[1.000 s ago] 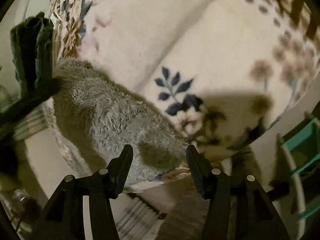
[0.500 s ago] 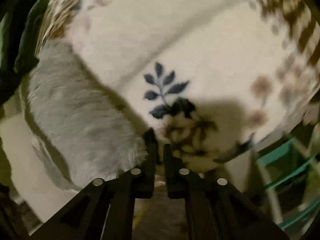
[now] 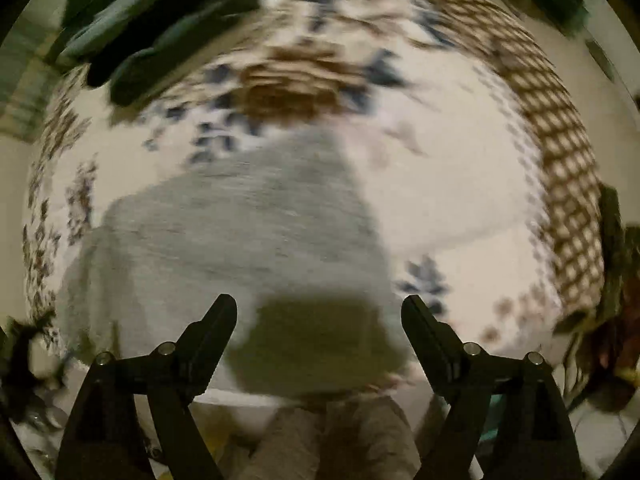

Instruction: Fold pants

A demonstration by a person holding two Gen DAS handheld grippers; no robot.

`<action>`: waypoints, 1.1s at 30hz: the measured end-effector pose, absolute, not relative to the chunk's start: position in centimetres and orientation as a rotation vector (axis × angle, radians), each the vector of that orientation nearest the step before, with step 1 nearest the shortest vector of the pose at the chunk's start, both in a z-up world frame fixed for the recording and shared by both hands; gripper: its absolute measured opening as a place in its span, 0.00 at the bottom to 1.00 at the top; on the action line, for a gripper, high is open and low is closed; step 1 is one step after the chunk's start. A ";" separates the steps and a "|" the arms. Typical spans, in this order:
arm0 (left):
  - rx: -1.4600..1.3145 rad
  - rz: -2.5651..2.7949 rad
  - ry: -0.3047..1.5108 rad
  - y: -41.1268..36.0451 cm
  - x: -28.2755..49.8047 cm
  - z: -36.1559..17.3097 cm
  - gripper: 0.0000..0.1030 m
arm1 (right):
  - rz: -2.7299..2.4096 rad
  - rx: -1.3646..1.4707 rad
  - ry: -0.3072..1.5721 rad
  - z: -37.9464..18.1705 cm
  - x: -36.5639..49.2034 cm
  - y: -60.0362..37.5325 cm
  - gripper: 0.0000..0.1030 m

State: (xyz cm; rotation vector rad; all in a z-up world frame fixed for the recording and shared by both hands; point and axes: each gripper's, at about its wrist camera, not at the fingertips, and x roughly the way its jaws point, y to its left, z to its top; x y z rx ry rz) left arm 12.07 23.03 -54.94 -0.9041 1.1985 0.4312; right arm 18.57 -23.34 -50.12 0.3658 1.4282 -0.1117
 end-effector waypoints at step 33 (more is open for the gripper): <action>-0.517 -0.026 0.952 9.6 19.1 -42.5 0.12 | -0.054 0.062 1.332 -49.4 19.3 -14.6 0.87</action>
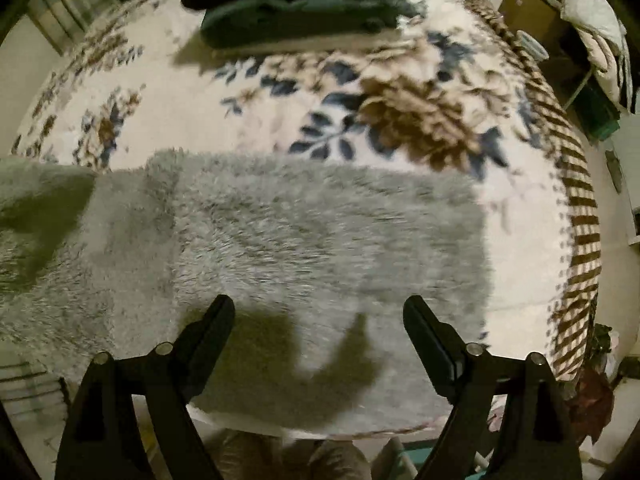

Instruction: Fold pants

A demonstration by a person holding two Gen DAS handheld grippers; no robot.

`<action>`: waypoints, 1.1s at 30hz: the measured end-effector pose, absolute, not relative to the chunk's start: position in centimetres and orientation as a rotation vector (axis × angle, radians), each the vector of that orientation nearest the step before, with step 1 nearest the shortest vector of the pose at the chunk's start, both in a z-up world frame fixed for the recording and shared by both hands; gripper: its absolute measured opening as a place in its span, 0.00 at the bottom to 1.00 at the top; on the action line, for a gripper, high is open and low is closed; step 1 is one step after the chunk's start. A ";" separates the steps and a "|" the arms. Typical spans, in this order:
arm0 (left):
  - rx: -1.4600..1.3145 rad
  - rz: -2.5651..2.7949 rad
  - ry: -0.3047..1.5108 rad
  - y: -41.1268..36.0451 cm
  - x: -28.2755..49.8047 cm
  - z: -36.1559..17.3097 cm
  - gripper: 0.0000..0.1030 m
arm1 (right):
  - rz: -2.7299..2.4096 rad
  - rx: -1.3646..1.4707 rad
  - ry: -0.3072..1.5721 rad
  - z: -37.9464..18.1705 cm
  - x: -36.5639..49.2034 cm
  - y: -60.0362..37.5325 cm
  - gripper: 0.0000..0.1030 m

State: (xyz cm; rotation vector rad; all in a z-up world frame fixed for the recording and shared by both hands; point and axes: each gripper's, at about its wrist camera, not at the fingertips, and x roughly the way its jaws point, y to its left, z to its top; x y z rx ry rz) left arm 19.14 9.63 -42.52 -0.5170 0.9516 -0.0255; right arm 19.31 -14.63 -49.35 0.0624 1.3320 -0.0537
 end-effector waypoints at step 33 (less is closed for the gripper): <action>-0.333 -0.216 1.185 -7.5 20.0 -41.3 1.00 | 0.223 0.809 1.330 -51.9 18.6 -34.2 0.92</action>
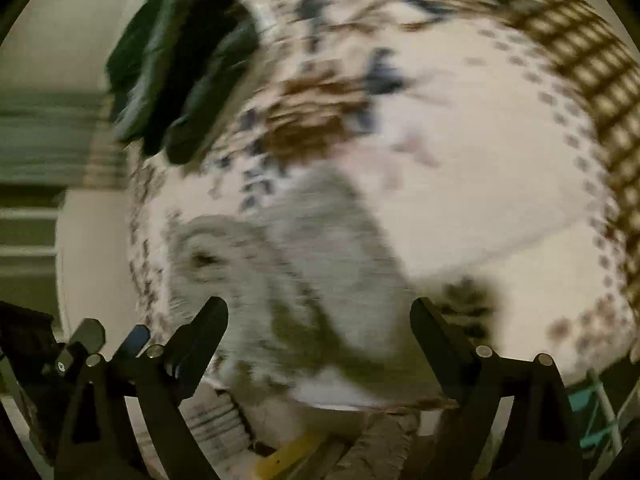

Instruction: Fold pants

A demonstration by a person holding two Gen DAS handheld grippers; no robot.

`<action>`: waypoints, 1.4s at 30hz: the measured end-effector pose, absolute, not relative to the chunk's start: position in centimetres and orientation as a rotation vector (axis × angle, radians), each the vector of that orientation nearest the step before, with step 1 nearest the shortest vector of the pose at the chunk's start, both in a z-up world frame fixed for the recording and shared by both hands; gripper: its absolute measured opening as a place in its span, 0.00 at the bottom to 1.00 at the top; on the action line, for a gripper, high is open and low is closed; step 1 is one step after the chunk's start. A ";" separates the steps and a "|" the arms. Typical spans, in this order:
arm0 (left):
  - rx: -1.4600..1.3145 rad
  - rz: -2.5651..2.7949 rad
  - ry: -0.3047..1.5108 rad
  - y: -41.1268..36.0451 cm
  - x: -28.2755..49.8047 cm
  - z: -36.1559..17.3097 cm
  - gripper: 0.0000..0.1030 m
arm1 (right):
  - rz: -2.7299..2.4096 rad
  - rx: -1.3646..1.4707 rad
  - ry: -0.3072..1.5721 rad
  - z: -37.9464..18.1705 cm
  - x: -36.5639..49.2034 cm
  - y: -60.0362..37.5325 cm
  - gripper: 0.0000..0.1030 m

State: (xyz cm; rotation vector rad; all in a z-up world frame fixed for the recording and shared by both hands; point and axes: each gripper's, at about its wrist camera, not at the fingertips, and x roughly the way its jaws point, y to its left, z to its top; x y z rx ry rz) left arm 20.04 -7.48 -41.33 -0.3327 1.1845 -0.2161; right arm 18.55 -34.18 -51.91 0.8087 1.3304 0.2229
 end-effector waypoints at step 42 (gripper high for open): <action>-0.176 -0.013 1.322 -1.4 23.0 -50.3 1.00 | -0.116 0.586 1.476 -54.3 15.7 -35.6 0.08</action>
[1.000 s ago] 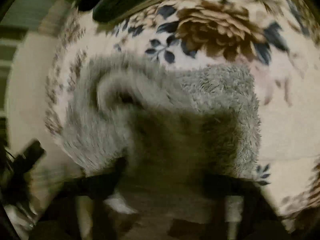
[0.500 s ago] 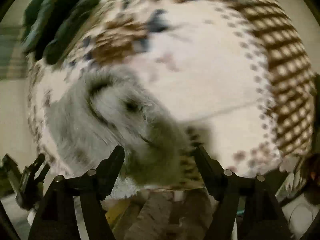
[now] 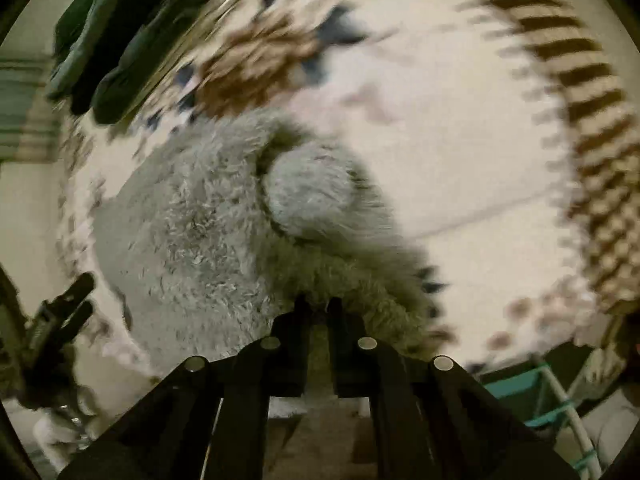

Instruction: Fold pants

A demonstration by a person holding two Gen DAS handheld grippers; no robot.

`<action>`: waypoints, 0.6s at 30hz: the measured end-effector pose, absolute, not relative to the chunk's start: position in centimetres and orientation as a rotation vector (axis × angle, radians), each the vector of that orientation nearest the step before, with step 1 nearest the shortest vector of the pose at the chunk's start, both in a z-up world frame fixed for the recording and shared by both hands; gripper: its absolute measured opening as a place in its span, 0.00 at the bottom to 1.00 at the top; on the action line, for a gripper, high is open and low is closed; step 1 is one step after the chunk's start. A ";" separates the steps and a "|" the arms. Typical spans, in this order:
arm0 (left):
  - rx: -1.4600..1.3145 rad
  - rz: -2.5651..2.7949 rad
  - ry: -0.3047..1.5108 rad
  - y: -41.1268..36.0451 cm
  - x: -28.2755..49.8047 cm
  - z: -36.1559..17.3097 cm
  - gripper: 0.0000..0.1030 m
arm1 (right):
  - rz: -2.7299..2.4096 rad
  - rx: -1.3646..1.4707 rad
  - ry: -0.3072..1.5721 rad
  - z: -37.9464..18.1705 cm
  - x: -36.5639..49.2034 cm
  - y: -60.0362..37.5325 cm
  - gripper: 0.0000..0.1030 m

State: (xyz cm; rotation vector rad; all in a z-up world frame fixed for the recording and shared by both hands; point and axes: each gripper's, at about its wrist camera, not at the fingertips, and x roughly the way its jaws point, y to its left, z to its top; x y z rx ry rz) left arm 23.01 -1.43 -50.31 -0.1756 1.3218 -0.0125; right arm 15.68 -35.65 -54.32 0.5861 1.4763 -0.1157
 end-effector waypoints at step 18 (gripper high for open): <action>-0.091 -0.066 1.305 -2.2 26.7 -50.3 1.00 | 0.020 0.393 1.416 -50.9 25.3 -33.7 0.23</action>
